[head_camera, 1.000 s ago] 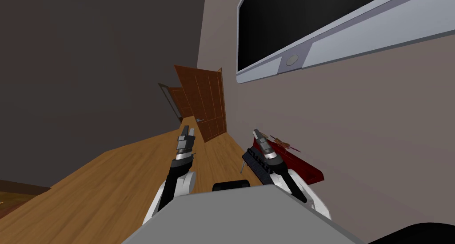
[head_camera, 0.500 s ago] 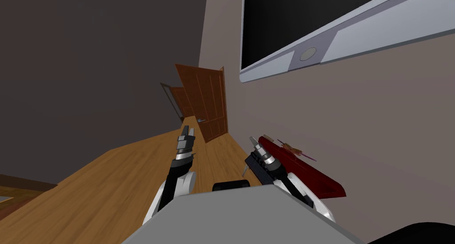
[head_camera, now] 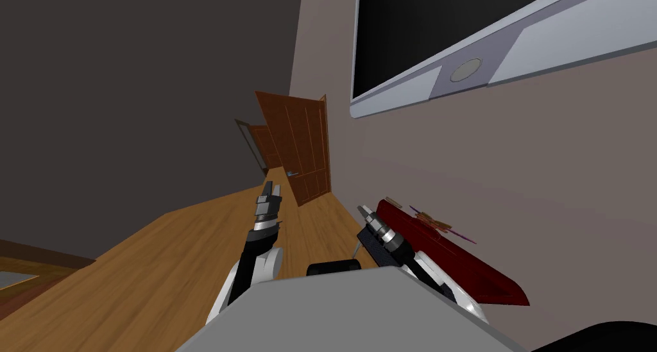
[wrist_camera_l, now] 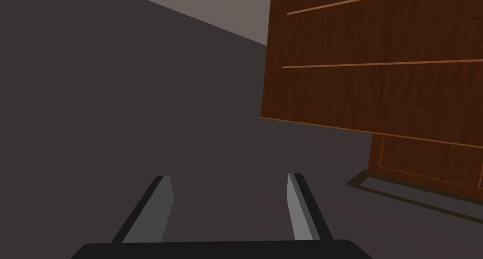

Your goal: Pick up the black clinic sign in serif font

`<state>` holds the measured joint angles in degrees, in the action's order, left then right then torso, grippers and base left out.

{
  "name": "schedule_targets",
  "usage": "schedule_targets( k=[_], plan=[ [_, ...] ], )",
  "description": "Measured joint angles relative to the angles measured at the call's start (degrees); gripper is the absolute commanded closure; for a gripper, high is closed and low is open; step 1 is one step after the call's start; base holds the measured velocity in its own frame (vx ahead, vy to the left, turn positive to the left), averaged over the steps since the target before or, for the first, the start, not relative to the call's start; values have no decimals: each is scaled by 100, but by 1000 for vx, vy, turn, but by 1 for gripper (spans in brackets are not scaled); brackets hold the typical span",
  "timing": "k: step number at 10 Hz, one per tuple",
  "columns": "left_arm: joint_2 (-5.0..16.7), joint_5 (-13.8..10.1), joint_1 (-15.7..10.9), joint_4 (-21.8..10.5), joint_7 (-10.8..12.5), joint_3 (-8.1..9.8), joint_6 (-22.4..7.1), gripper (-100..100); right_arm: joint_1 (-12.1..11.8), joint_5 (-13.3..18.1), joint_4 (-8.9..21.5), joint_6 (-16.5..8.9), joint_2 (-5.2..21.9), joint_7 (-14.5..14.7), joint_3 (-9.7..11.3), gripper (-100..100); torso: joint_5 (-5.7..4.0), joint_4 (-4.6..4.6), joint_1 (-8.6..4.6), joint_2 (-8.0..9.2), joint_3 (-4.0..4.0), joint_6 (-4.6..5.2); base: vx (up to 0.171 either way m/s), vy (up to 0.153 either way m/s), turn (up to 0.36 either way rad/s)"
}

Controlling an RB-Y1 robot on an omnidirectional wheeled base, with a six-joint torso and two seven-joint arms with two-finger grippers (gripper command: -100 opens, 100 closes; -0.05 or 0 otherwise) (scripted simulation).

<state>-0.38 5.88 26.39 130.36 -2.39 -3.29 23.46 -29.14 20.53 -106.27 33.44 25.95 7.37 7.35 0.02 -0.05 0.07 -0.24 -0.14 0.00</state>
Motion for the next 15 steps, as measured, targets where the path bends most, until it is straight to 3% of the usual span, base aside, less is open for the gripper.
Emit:
schedule_targets(
  k=[1,3,5,7,13,15],
  plan=[
    [0,0,0,0,0,0,0,0,13,65,150,-24,193,90,33,-100,1,-1,1,-3,-2,1,52,17,11],
    [0,0,0,0,0,0,0,0,-8,164,439,21,331,275,118,-100,0,1,-3,8,4,1,40,9,50],
    [0,0,0,0,0,0,0,0,60,341,894,22,520,624,326,-100,-1,1,-4,9,5,2,21,5,29],
    [0,0,0,0,0,0,0,0,106,412,1052,-83,750,752,428,-100,-1,5,-7,24,14,2,-5,-2,32],
    [0,0,-1,0,0,0,0,0,391,638,1851,-360,1405,1350,905,-100,-2,6,-10,28,16,2,-7,-8,28],
    [0,0,-1,0,0,0,0,0,508,667,2220,-333,1559,1526,1015,-100,-1,6,-8,26,15,1,-6,1,76]
  ],
)
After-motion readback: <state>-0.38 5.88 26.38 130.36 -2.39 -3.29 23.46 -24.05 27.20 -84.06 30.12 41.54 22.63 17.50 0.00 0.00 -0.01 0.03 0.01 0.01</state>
